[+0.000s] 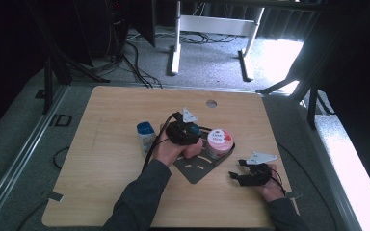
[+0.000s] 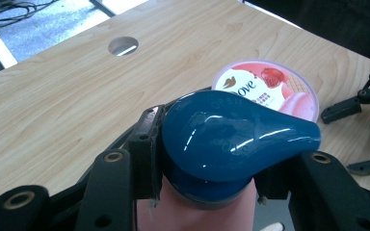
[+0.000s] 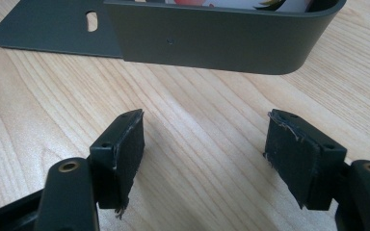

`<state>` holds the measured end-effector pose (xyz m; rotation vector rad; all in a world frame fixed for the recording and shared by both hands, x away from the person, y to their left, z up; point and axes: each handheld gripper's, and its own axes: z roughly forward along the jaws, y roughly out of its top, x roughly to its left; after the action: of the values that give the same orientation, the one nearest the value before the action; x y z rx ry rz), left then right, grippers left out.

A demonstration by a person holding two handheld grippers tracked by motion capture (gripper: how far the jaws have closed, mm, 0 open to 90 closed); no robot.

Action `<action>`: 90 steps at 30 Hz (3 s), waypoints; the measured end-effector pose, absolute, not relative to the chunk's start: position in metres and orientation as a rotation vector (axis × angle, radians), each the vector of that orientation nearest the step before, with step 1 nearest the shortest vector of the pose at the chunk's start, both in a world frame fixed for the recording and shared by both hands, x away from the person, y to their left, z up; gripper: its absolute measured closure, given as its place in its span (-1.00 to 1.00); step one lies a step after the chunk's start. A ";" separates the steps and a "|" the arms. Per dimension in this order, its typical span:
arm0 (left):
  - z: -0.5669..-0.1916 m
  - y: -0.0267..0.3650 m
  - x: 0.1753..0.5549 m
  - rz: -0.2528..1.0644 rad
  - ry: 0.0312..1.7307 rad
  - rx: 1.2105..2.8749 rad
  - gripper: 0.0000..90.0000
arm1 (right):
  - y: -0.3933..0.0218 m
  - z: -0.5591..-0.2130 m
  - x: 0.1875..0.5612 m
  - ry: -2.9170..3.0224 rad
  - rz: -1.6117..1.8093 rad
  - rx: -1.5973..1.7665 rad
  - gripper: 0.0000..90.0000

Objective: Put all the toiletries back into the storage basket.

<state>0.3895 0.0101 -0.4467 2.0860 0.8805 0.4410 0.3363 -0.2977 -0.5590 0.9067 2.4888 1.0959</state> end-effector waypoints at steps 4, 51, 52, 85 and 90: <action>-0.447 0.008 0.393 0.445 0.890 2.083 0.17 | -0.298 -0.559 0.336 2.490 1.096 0.906 -0.34; -0.459 -0.016 0.438 0.460 1.002 2.040 0.18 | -0.298 -0.559 0.337 2.492 1.104 0.912 -0.35; -0.459 -0.016 0.439 0.460 1.002 2.039 0.17 | -0.298 -0.559 0.337 2.492 1.104 0.912 -0.35; -0.461 -0.014 0.438 0.455 0.992 2.025 0.17 | -0.298 -0.559 0.337 2.494 1.101 0.905 -0.35; -0.461 -0.015 0.436 0.467 0.995 2.024 0.17 | -0.298 -0.559 0.337 2.494 1.101 0.905 -0.34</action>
<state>0.4364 -0.0154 -0.4610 2.0243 0.9951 0.4673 0.3367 -0.2984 -0.5589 0.9047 2.4937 1.1010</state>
